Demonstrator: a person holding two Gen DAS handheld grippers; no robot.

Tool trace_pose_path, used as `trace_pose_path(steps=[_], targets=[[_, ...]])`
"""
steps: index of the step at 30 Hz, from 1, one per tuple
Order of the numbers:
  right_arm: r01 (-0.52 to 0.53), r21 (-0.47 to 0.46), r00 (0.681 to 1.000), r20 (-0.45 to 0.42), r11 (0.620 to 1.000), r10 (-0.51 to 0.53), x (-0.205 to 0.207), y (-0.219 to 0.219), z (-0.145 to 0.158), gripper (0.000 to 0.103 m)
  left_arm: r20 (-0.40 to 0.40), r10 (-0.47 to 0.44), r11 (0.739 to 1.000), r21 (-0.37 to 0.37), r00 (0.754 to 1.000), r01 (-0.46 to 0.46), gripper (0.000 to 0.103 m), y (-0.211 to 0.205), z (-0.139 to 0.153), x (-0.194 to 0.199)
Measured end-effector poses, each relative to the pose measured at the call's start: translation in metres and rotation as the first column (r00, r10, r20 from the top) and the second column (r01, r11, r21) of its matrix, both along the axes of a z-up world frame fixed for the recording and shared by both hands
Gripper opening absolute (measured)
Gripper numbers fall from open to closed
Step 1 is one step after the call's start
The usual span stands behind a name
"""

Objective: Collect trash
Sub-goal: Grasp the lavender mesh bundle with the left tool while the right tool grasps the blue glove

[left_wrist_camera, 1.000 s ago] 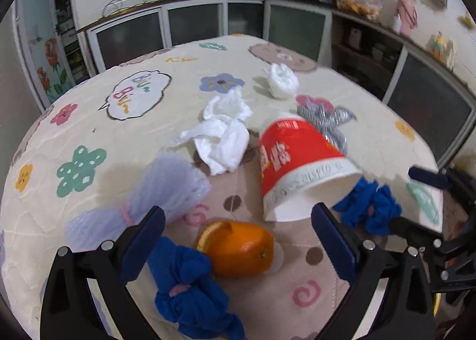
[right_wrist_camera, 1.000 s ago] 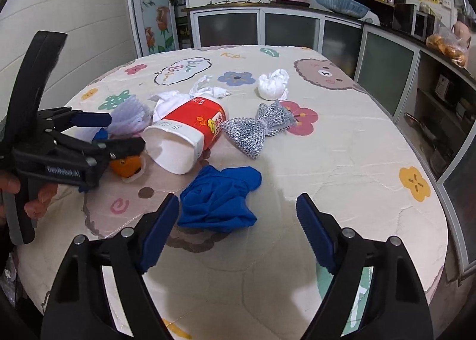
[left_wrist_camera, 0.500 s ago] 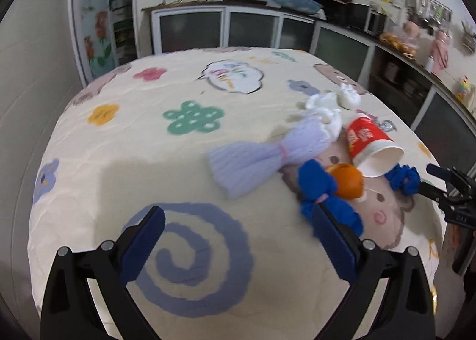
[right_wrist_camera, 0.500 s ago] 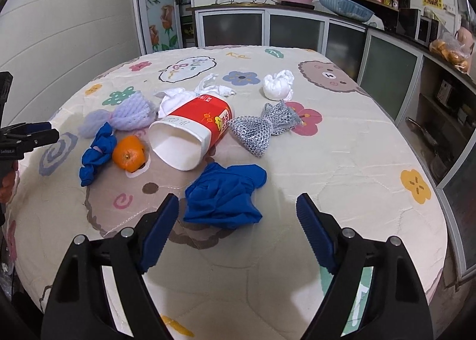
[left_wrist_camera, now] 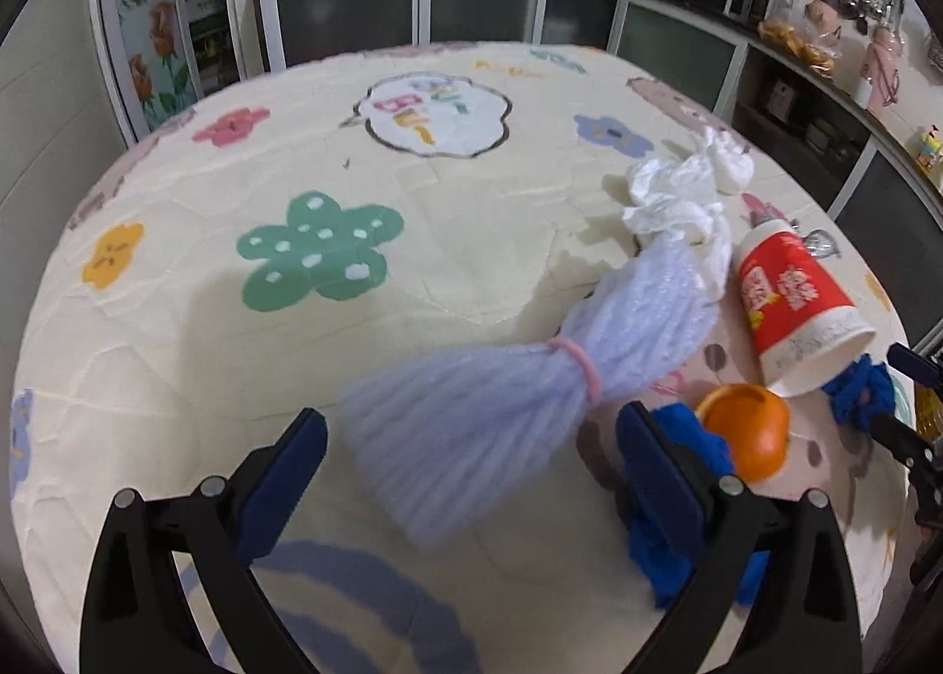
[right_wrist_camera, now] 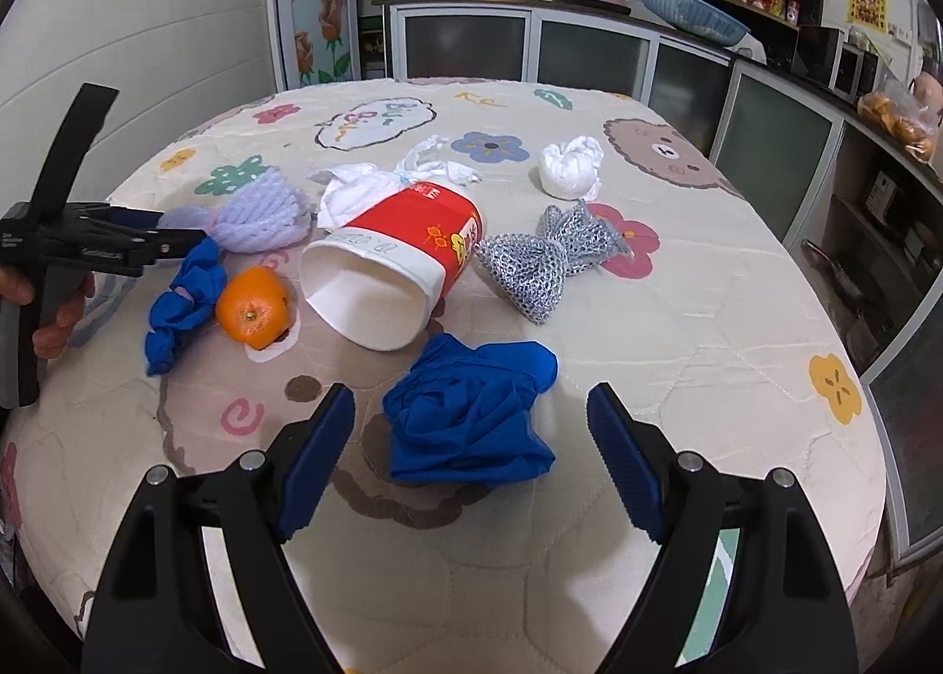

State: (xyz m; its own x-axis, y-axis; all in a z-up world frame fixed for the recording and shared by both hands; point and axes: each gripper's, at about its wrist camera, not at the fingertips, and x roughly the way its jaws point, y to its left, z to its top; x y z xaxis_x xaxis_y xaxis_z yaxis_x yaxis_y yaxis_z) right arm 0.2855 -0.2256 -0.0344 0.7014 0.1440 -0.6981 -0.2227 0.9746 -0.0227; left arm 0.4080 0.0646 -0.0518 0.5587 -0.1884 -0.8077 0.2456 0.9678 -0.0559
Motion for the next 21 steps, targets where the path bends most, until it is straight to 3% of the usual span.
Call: trace_pose_path(steps=[2, 3, 5, 6, 8, 10, 16, 21], targets=[[-0.001, -0.007, 1.0, -0.021, 1.0, 0.001, 0.002, 0.001, -0.003, 0.065, -0.011, -0.001, 1.0, -0.016, 1.0, 0.001, 0.073, -0.001, -0.004, 0.003], [0.0, -0.014, 1.0, -0.029, 1.0, 0.0, 0.003, 0.002, -0.005, 0.061, -0.019, 0.001, 1.0, -0.019, 1.0, -0.002, 0.068, -0.001, -0.006, 0.003], [0.001, -0.027, 0.999, -0.046, 1.0, -0.003, 0.004, 0.003, -0.008, 0.04, -0.013, 0.009, 1.0, -0.025, 1.0, -0.009, 0.057, 0.001, -0.007, 0.002], [0.002, -0.026, 0.998, -0.056, 1.0, -0.003, 0.005, 0.003, -0.009, 0.036, -0.004, 0.009, 1.0, -0.028, 1.0, -0.009, 0.055, 0.003, -0.005, 0.001], [0.007, -0.018, 0.998, -0.063, 1.0, -0.008, 0.005, 0.002, -0.009, 0.021, 0.011, 0.01, 0.999, -0.042, 1.0, -0.01, 0.037, 0.005, -0.001, -0.001], [0.012, 0.0, 0.998, -0.065, 1.0, -0.012, 0.004, 0.001, -0.008, 0.018, 0.018, 0.004, 0.999, -0.05, 1.0, -0.003, 0.027, 0.007, 0.004, -0.002], [0.014, 0.054, 0.999, -0.04, 0.998, -0.011, -0.006, -0.003, 0.007, 0.015, 0.045, 0.033, 0.992, -0.121, 0.998, -0.027, 0.024, 0.022, 0.02, -0.015], [0.017, 0.087, 1.0, 0.015, 0.996, -0.019, -0.027, -0.013, 0.032, 0.015, 0.107, 0.048, 0.99, -0.138, 0.993, -0.032, 0.024, 0.037, 0.045, -0.041]])
